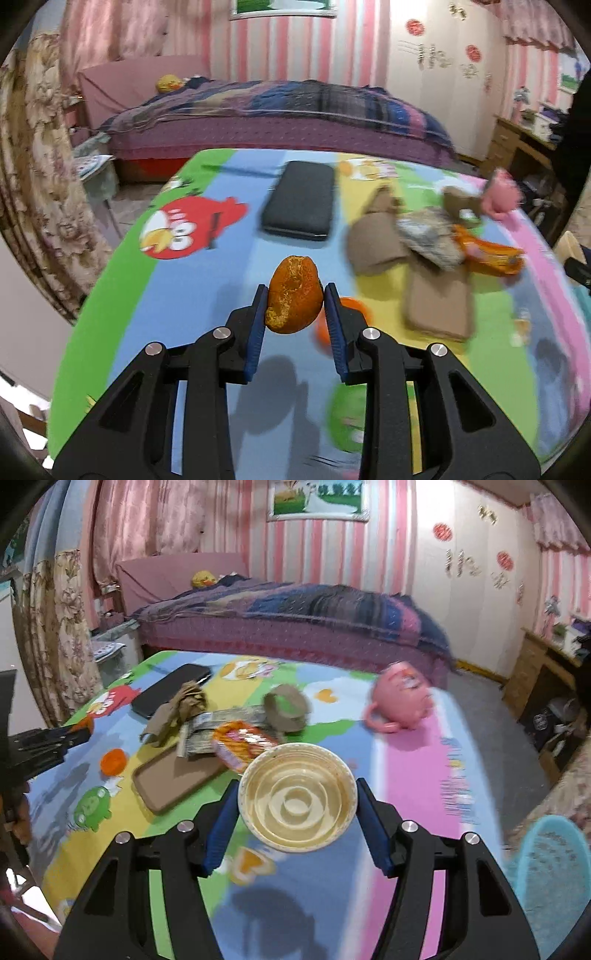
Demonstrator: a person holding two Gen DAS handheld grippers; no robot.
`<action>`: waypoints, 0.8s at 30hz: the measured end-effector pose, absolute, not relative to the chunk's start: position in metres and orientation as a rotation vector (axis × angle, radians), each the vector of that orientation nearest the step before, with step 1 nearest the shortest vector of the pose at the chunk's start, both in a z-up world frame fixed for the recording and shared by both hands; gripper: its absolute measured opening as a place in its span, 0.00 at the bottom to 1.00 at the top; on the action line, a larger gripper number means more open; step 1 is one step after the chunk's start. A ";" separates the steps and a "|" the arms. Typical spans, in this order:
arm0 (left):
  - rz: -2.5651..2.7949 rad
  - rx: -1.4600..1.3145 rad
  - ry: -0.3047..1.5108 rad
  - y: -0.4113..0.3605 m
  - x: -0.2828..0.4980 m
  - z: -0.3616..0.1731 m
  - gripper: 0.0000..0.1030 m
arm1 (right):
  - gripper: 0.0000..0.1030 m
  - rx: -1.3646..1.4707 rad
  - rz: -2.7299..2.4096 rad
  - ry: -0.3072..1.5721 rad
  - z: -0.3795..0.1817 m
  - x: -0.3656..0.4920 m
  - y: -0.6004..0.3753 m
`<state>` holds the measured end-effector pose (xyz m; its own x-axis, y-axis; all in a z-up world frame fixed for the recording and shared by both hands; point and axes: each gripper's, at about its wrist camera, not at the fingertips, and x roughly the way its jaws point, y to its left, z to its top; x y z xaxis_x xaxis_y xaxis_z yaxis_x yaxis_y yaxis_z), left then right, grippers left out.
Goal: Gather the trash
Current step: 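Carry the peel and white container to the light-blue basket with both tools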
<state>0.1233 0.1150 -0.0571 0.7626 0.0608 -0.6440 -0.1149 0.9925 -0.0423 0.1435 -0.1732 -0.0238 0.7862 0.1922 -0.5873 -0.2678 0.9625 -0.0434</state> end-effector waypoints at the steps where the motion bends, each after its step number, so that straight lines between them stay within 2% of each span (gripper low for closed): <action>1: 0.073 -0.088 0.696 0.108 0.121 -0.055 0.29 | 0.59 -0.132 0.219 0.615 -0.021 0.138 -0.182; 19: -0.296 -0.004 0.627 -0.067 0.130 -0.003 0.29 | 0.59 0.015 -0.143 0.545 -0.006 0.072 -0.360; 24: -0.381 0.038 0.612 -0.127 0.133 -0.003 0.29 | 0.59 0.006 -0.236 0.534 -0.006 0.056 -0.398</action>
<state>0.1326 -0.1268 -0.0030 0.7512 -0.3372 -0.5675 0.3597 0.9299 -0.0765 0.0557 -0.3980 -0.0059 0.8342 -0.2213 -0.5051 0.2244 0.9729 -0.0556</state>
